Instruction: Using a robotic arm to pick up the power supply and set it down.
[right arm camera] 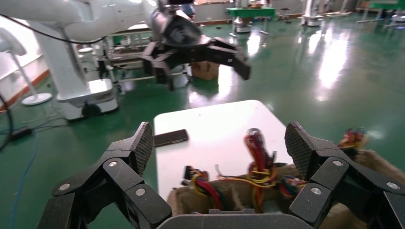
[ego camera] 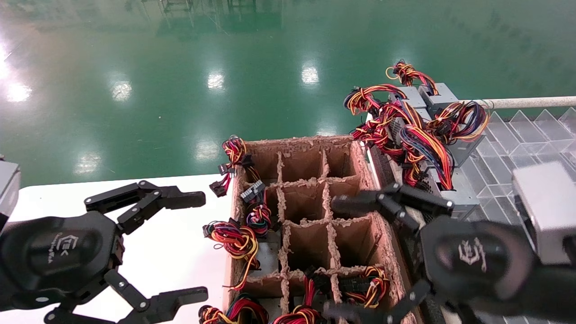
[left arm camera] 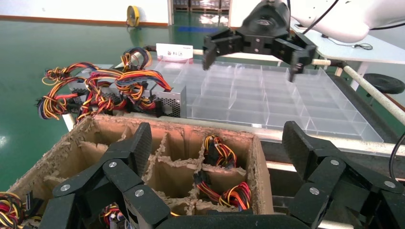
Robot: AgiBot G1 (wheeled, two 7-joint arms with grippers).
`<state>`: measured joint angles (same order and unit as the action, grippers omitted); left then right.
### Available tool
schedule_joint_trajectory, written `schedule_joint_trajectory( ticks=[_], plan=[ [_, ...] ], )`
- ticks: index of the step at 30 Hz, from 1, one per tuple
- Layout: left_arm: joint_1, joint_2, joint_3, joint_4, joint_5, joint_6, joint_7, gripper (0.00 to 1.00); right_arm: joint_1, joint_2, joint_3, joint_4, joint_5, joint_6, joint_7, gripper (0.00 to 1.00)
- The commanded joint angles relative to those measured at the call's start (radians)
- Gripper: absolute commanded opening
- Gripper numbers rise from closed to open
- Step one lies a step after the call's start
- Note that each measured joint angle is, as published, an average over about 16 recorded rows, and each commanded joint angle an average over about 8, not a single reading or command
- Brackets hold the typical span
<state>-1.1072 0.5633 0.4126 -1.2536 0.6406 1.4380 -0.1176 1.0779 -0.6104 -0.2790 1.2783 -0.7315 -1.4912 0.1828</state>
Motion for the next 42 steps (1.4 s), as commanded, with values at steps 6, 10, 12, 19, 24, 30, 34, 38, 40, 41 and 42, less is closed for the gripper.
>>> schedule_joint_trajectory(
  ticks=[6, 10, 12, 19, 24, 30, 34, 38, 40, 41, 42],
  plan=[
    [0.000, 0.000, 0.000, 0.000, 0.000, 0.000, 0.000, 1.00, -0.011, -0.003, -0.001, 0.017, 0.003, -0.014, 0.011, 1.00],
    [0.000, 0.000, 0.000, 0.000, 0.000, 0.000, 0.000, 1.00, -0.009, -0.003, -0.001, 0.014, 0.003, -0.012, 0.009, 1.00],
    [0.000, 0.000, 0.000, 0.000, 0.000, 0.000, 0.000, 1.00, -0.009, -0.002, -0.001, 0.013, 0.003, -0.010, 0.008, 1.00],
    [0.000, 0.000, 0.000, 0.000, 0.000, 0.000, 0.000, 1.00, -0.006, -0.002, -0.001, 0.009, 0.003, -0.007, 0.006, 1.00],
    [0.000, 0.000, 0.000, 0.000, 0.000, 0.000, 0.000, 1.00, -0.005, -0.002, -0.001, 0.008, 0.003, -0.006, 0.006, 1.00],
    [0.000, 0.000, 0.000, 0.000, 0.000, 0.000, 0.000, 1.00, -0.005, -0.001, -0.001, 0.007, 0.003, -0.005, 0.006, 1.00],
    [0.000, 0.000, 0.000, 0.000, 0.000, 0.000, 0.000, 1.00, -0.004, -0.001, -0.001, 0.006, 0.002, -0.005, 0.005, 1.00],
    [0.000, 0.000, 0.000, 0.000, 0.000, 0.000, 0.000, 1.00, -0.004, -0.001, 0.000, 0.006, 0.002, -0.005, 0.005, 1.00],
    [0.000, 0.000, 0.000, 0.000, 0.000, 0.000, 0.000, 1.00, -0.004, -0.001, 0.000, 0.006, 0.002, -0.005, 0.005, 1.00],
    [0.000, 0.000, 0.000, 0.000, 0.000, 0.000, 0.000, 1.00, -0.004, -0.001, 0.000, 0.006, 0.002, -0.004, 0.005, 1.00],
    [0.000, 0.000, 0.000, 0.000, 0.000, 0.000, 0.000, 1.00, -0.004, -0.001, 0.000, 0.006, 0.002, -0.004, 0.005, 1.00]
  ],
)
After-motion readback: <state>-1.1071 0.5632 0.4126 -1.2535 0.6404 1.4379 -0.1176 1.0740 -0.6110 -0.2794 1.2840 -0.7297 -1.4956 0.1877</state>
